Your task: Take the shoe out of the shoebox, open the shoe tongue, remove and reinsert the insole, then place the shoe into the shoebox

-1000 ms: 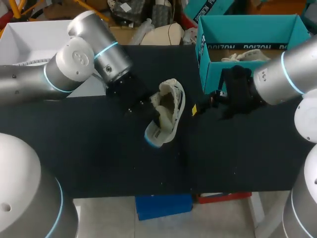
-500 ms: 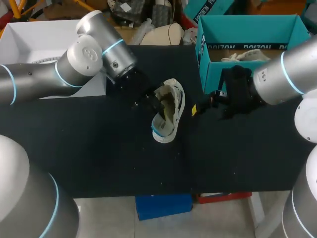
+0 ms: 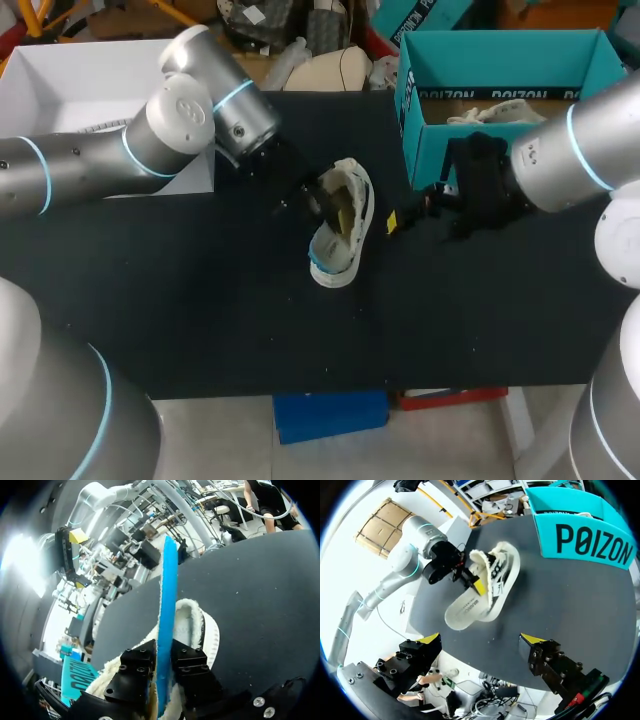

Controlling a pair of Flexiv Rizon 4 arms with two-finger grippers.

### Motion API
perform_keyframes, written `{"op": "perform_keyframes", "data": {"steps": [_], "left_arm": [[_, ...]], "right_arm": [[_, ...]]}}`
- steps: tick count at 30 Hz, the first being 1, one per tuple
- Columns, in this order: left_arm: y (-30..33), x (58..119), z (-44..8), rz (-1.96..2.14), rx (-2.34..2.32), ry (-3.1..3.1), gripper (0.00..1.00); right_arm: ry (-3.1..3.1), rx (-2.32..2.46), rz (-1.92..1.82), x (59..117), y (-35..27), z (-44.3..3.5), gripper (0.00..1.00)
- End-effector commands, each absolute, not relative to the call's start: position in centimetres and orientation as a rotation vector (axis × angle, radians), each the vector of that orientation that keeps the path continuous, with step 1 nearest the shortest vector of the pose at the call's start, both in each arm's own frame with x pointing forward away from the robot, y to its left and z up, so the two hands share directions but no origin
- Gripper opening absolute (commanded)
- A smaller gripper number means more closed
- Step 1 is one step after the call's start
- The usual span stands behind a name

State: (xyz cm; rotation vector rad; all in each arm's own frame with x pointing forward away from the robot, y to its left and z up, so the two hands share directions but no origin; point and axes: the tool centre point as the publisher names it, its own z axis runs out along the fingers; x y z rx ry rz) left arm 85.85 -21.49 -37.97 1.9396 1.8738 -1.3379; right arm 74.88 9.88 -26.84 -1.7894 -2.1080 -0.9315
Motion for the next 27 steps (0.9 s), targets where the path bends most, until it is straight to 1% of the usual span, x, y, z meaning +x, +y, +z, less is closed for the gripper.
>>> {"op": "perform_keyframes", "data": {"steps": [1,3,4,7,8,10,12,13,14,15,17,20,21,27], "left_arm": [[-20.8,84.9,-36.8,-1.324,1.945,1.872,0.88],[-20.6,84.4,-36.1,-1.317,1.953,1.867,0.91],[-20.4,84.1,-35.8,-1.31,1.963,1.863,0.91],[-20.2,82.9,-34.7,-1.298,1.988,1.852,0.85],[-20.1,82.4,-34.3,-1.3,1.996,1.846,0.85],[-20.0,81.5,-33.8,-1.314,2.016,1.839,0.81],[-19.9,80.6,-33.5,-1.324,2.037,1.841,0.73],[-19.9,80.2,-33.5,-1.327,2.044,1.847,0.65],[-19.8,79.8,-33.5,-1.324,2.061,1.851,0.53],[-19.6,79.5,-33.5,-1.329,2.071,1.86,0.46],[-19.4,78.7,-33.4,-1.339,2.094,1.868,0.36],[-19.2,78.0,-33.1,-1.348,2.11,1.869,0.17],[-19.2,77.8,-33.1,-1.357,2.113,1.875,0.0],[-19.0,78.1,-33.3,-1.395,2.076,1.87,0.0]], "right_arm": [[-2.109,-1.792,-0.929,74.9,9.9,-26.8,1.0],[-2.109,-1.792,-0.929,74.9,9.9,-26.8,1.0],[-2.109,-1.792,-0.929,74.9,9.9,-26.8,1.0],[-2.109,-1.792,-0.929,74.9,9.9,-26.8,1.0],[-2.109,-1.792,-0.929,74.9,9.9,-26.8,1.0],[-2.109,-1.792,-0.929,74.9,9.9,-26.8,1.0],[-2.109,-1.792,-0.929,74.9,9.9,-26.8,1.0],[-2.109,-1.792,-0.929,74.9,9.9,-26.8,1.0],[-2.109,-1.792,-0.929,74.9,9.9,-26.8,1.0],[-2.109,-1.792,-0.929,74.9,9.9,-26.8,1.0],[-2.109,-1.792,-0.929,74.9,9.9,-26.8,1.0],[-2.109,-1.792,-0.929,74.9,9.9,-26.8,1.0],[-2.109,-1.792,-0.929,74.9,9.9,-26.8,1.0],[-2.109,-1.792,-0.929,74.9,9.9,-26.8,1.0]]}}
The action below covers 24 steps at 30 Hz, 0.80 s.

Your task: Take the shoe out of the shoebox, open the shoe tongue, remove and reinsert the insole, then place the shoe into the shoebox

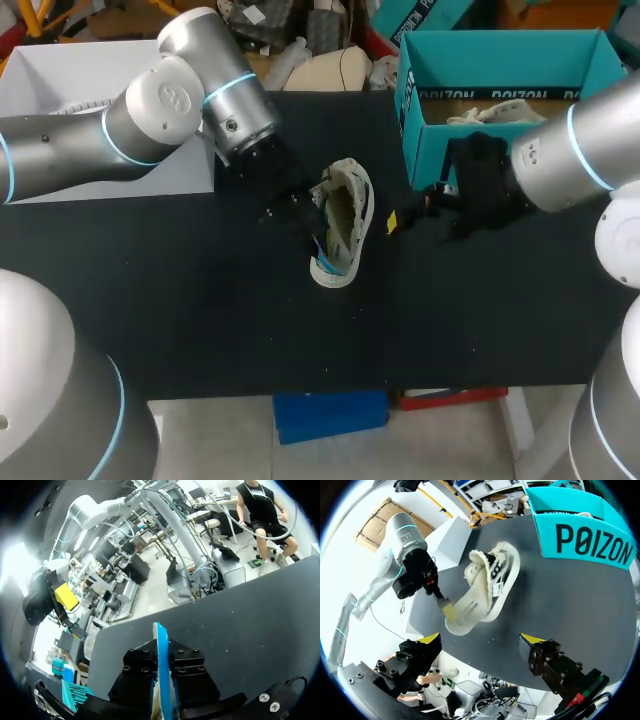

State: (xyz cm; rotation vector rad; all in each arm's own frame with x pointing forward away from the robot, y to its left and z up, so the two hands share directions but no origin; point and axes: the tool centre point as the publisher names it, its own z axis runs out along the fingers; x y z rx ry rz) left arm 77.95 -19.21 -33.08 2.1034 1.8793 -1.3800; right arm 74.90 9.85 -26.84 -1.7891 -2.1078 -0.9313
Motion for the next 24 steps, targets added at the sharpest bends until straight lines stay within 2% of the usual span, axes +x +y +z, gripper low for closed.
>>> {"op": "perform_keyframes", "data": {"steps": [1,24], "left_arm": [[-19.1,78.2,-33.3,-1.407,2.062,1.853,0.0],[-19.9,82.9,-35.2,-1.445,1.922,1.786,0.0]], "right_arm": [[-2.109,-1.792,-0.929,74.9,9.9,-26.8,1.0],[-2.109,-1.792,-0.929,74.9,9.9,-26.8,1.0]]}}
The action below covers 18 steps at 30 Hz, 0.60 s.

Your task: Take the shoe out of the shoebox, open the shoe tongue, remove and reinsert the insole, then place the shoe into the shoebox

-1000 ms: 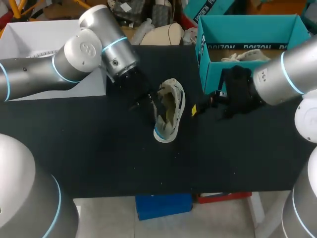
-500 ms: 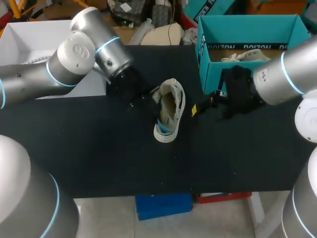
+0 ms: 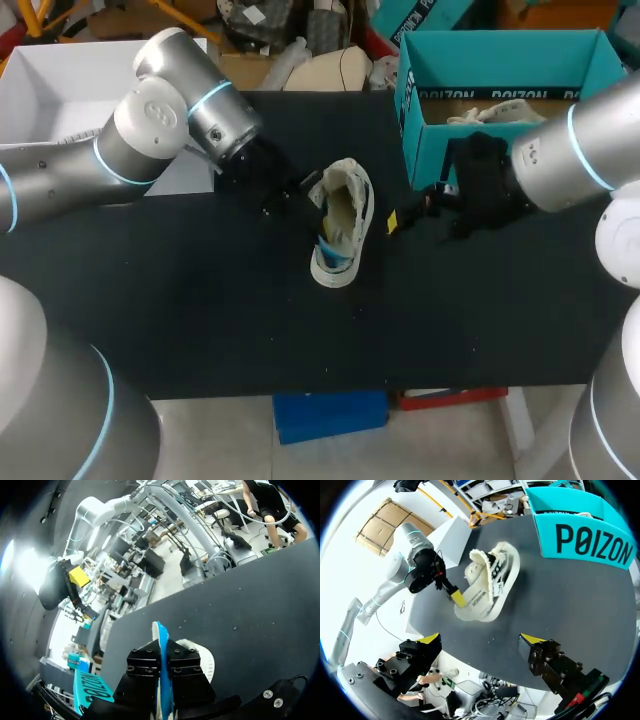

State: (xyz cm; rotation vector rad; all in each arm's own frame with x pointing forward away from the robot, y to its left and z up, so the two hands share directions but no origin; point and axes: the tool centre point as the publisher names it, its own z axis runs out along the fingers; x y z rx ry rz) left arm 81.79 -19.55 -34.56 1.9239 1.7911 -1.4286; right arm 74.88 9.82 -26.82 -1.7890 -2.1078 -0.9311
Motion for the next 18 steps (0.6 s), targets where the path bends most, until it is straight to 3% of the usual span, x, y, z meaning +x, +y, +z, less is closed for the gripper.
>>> {"op": "perform_keyframes", "data": {"steps": [1,18], "left_arm": [[-19.9,83.1,-35.4,-1.444,1.921,1.787,0.0],[-20.5,85.6,-37.4,-1.225,1.978,1.833,0.0]], "right_arm": [[-2.109,-1.792,-0.929,74.9,9.9,-26.8,1.0],[-2.109,-1.792,-0.929,74.9,9.9,-26.8,1.0]]}}
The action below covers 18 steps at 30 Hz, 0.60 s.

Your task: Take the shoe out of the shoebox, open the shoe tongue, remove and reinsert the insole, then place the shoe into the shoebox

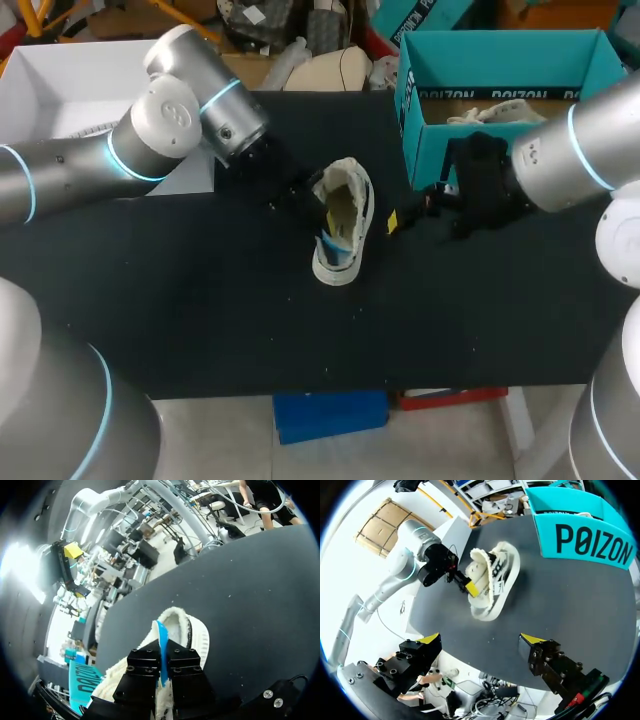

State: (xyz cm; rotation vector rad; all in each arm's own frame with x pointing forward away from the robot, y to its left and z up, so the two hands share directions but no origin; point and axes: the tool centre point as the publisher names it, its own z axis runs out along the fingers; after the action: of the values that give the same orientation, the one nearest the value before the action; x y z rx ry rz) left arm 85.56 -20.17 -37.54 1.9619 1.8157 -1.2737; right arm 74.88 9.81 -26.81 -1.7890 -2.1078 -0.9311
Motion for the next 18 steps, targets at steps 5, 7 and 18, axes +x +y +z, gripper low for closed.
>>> {"op": "perform_keyframes", "data": {"steps": [5,7,18], "left_arm": [[-20.9,85.5,-37.8,-1.143,2.027,1.851,0.0],[-21.3,85.3,-38.2,-1.072,2.07,1.862,0.0],[-22.6,83.8,-39.8,-0.856,2.235,1.928,0.0]], "right_arm": [[-2.109,-1.792,-0.929,74.9,9.9,-26.8,1.0],[-2.109,-1.792,-0.929,74.9,9.9,-26.8,1.0],[-2.109,-1.792,-0.929,74.9,9.9,-26.8,1.0]]}}
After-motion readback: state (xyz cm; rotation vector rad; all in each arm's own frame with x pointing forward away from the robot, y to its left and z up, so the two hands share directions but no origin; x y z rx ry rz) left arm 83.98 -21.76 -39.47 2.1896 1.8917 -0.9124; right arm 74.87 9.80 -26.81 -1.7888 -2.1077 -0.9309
